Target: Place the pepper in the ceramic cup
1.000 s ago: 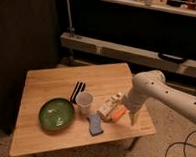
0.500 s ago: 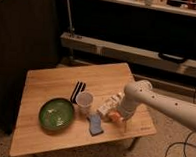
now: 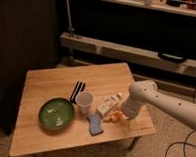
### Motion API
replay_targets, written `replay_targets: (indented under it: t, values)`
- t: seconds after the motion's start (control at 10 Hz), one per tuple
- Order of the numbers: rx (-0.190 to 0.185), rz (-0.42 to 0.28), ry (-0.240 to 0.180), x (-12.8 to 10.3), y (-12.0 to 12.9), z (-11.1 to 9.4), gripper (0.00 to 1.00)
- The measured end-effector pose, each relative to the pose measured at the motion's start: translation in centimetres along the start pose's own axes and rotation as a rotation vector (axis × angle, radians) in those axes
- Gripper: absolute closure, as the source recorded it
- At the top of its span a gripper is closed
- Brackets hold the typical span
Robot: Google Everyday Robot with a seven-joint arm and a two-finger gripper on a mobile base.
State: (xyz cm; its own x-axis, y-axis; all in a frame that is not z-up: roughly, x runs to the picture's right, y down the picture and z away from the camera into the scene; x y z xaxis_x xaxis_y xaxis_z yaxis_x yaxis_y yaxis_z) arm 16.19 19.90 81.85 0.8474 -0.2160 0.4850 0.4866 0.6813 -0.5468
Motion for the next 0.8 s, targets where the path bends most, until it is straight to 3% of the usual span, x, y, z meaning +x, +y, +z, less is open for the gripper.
replay_targets:
  t: [0.8]
  values:
    - [0.000, 0.005, -0.020, 0.1, -2.5, 1.5, 0.20]
